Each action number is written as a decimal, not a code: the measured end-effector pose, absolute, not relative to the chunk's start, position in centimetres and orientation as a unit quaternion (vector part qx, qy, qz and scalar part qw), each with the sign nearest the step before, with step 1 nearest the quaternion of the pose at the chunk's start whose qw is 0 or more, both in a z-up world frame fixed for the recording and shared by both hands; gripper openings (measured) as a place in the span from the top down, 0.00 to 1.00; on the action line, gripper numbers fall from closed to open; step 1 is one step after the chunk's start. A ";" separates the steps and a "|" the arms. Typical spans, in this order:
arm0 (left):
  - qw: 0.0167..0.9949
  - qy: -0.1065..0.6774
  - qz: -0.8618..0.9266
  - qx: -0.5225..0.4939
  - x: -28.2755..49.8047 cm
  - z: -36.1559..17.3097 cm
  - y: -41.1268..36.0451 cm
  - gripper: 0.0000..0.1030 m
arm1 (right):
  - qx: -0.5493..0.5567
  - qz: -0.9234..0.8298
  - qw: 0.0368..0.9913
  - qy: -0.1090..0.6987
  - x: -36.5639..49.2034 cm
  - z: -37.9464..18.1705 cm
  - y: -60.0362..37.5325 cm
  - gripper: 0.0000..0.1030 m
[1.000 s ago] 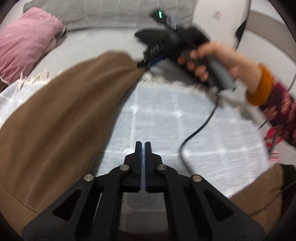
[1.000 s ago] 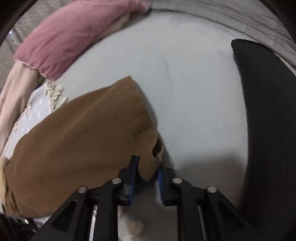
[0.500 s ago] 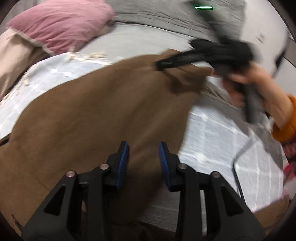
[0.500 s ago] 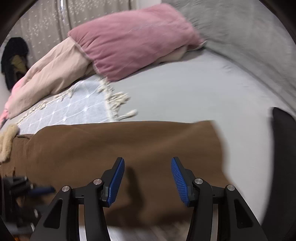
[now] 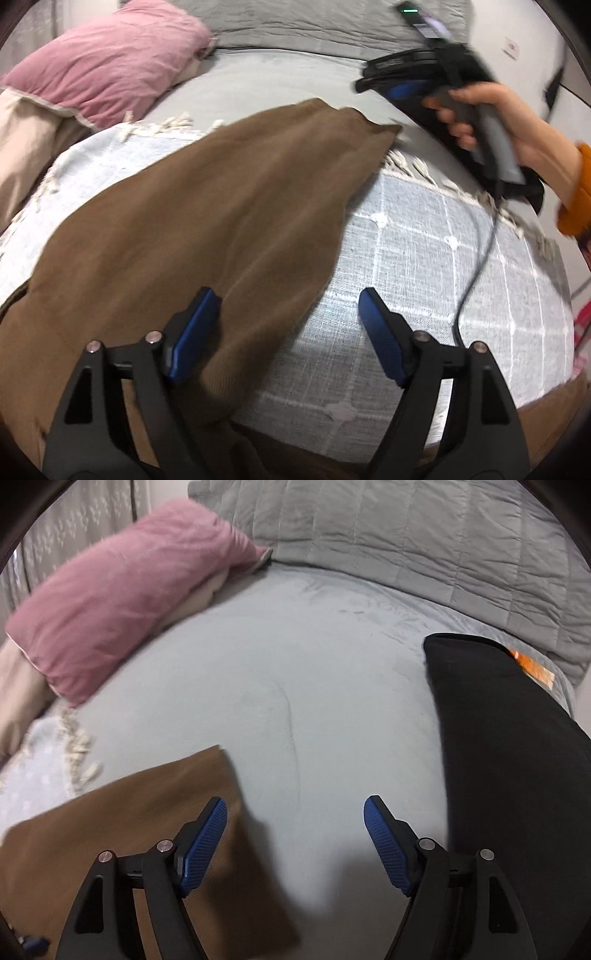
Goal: Fold large clothes
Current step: 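Release the coat with both grippers, laying it flat collar up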
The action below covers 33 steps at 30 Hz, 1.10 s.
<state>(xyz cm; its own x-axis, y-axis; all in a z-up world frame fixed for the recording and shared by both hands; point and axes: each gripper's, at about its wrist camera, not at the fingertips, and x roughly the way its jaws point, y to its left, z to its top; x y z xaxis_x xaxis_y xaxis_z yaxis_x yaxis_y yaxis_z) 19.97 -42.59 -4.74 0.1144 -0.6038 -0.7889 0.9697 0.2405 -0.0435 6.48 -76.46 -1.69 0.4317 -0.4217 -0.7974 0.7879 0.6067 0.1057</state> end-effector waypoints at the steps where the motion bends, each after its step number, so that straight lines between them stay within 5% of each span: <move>1: 0.708 0.363 -0.551 0.251 19.9 -4.3 -42.1 0.23 | 0.251 -0.362 0.817 0.373 5.8 -1.1 -75.8 0.25; 17: 0.815 0.373 -0.375 0.237 15.1 5.2 -22.7 0.20 | 0.224 -0.188 0.871 0.394 7.0 6.3 -58.4 0.24; 33: 0.873 0.448 -0.187 0.038 17.4 3.0 -4.6 0.18 | 0.396 -0.197 0.817 0.369 4.6 -0.4 -62.8 0.24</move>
<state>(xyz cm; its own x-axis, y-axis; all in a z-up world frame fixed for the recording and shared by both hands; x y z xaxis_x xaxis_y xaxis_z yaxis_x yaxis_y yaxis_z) 17.44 -4.62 3.02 0.5284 -0.2918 -0.7973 0.3603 0.9274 -0.1006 4.58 -62.80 -0.41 0.6496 -0.0289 -0.7597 0.6145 0.6083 0.5023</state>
